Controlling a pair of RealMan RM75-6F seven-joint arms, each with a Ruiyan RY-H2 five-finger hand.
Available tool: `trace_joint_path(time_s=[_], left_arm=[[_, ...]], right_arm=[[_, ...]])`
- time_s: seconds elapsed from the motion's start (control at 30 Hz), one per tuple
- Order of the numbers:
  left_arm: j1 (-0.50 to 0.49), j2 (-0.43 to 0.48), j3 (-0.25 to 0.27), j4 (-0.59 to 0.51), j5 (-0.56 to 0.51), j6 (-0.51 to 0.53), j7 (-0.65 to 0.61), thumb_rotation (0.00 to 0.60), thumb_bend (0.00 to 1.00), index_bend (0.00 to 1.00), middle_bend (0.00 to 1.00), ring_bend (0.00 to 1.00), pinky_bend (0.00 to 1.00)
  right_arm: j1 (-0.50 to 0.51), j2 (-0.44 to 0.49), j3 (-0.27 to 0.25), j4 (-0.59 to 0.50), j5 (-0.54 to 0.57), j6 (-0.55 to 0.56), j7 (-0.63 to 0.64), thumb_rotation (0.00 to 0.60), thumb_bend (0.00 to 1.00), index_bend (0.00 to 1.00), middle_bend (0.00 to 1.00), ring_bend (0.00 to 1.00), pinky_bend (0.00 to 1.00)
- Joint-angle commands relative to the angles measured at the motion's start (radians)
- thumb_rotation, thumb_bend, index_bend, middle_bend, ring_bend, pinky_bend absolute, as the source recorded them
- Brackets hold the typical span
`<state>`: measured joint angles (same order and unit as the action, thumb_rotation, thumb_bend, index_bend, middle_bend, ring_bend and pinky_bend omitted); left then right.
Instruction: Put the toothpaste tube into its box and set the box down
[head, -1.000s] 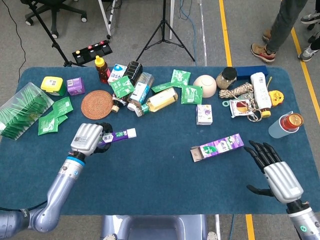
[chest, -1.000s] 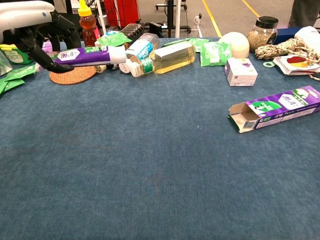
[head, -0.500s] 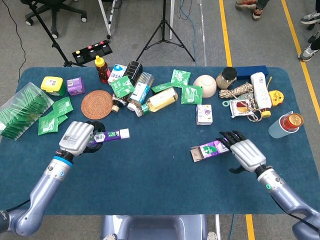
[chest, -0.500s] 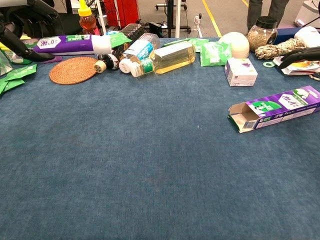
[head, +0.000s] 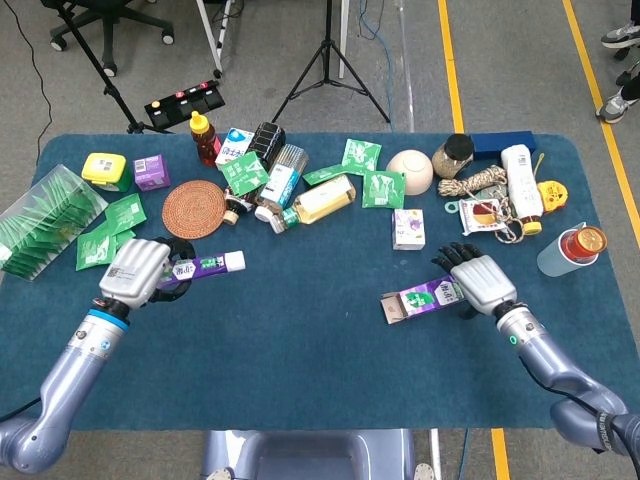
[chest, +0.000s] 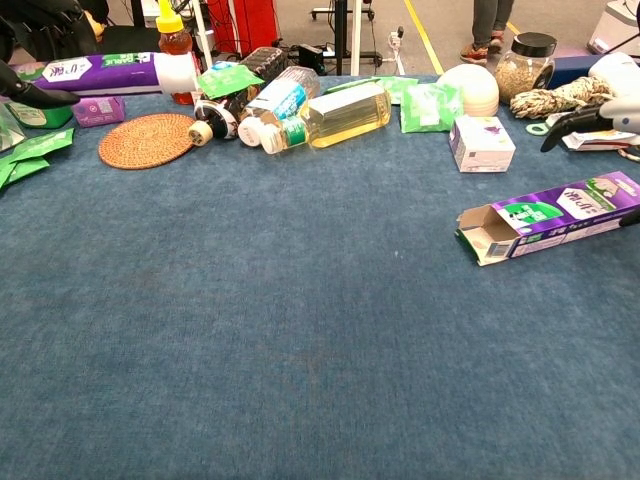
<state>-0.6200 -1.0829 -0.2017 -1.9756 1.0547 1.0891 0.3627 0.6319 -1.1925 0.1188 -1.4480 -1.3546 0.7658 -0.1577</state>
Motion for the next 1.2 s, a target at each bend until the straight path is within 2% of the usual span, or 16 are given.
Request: trace_joint_path(time_s=[0.03, 0.33, 0.7, 0.97, 1.2], left_arm=[[0.001, 0.006, 0.003, 0.002, 0.006, 0.001, -0.007, 0.600, 0.35, 0.52, 0.44, 0.46, 0.68], [0.006, 0.022, 0.013, -0.002, 0.018, 0.009, -0.017, 0.600, 0.35, 0.52, 0.44, 0.46, 0.68], [0.007, 0.027, 0.020, 0.009, 0.015, 0.009, -0.030, 0.600, 0.35, 0.52, 0.44, 0.46, 0.68], [0.006, 0.016, 0.029, 0.019, 0.022, 0.007, -0.034, 0.600, 0.35, 0.52, 0.44, 0.46, 0.68], [0.010, 0.014, 0.036, 0.028, 0.028, 0.003, -0.048, 0.600, 0.35, 0.52, 0.44, 0.46, 0.68]], right_arm=[[0.010, -0.027, -0.011, 0.037, 0.020, -0.010, -0.029, 0.600, 0.00, 0.16, 0.10, 0.06, 0.10], [0.033, -0.090, -0.013, 0.138, 0.054, -0.014, -0.047, 0.600, 0.01, 0.21, 0.17, 0.12, 0.14], [0.034, -0.141, -0.040, 0.241, -0.030, 0.022, 0.095, 0.600, 0.11, 0.41, 0.37, 0.35, 0.39], [0.031, -0.153, -0.047, 0.254, -0.064, 0.057, 0.166, 0.600, 0.16, 0.48, 0.49, 0.47, 0.51], [0.027, -0.132, -0.044, 0.202, -0.062, 0.065, 0.225, 0.600, 0.20, 0.50, 0.52, 0.50, 0.55]])
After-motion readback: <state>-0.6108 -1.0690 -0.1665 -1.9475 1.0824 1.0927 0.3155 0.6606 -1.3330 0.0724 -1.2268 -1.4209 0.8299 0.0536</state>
